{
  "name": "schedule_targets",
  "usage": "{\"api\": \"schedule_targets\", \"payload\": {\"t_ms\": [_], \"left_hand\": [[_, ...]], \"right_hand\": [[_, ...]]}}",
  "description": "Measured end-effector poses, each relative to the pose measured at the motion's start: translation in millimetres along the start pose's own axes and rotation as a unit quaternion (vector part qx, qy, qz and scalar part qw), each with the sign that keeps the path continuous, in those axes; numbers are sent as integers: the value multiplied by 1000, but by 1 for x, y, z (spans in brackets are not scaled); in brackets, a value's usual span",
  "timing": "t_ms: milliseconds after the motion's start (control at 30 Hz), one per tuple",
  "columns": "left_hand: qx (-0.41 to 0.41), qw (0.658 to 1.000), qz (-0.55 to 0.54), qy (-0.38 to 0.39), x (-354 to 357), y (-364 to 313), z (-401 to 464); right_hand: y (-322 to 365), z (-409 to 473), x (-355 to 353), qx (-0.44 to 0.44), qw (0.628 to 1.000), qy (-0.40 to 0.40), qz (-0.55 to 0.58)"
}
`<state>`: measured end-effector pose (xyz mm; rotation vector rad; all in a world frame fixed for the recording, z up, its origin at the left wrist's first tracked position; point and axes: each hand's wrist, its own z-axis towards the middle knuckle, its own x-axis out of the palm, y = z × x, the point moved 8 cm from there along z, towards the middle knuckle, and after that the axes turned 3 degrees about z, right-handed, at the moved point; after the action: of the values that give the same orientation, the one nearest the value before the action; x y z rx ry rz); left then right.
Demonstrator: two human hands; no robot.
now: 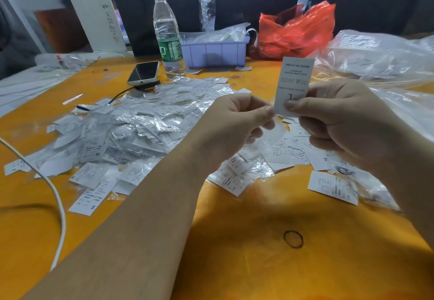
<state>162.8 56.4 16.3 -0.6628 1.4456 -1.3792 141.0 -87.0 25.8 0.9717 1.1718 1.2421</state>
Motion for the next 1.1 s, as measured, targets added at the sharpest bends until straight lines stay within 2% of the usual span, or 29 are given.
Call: {"api": "schedule_targets", "payload": {"t_ms": [200, 467, 667, 867, 1100], "left_hand": [[0, 1000, 0, -4, -1, 0, 0], [3, 1000, 4, -17, -4, 1, 1], [2, 1000, -1, -23, -4, 2, 1], [3, 999, -6, -33, -5, 3, 2], [8, 999, -7, -31, -5, 2, 1]], "right_hand": [[-1, 1, -4, 0, 1000, -21, -5], [5, 2, -12, -21, 998, -48, 42], [9, -2, -7, -25, 998, -28, 45], [13, -8, -4, -35, 997, -44, -51], [13, -9, -6, -41, 991, -80, -96]]}}
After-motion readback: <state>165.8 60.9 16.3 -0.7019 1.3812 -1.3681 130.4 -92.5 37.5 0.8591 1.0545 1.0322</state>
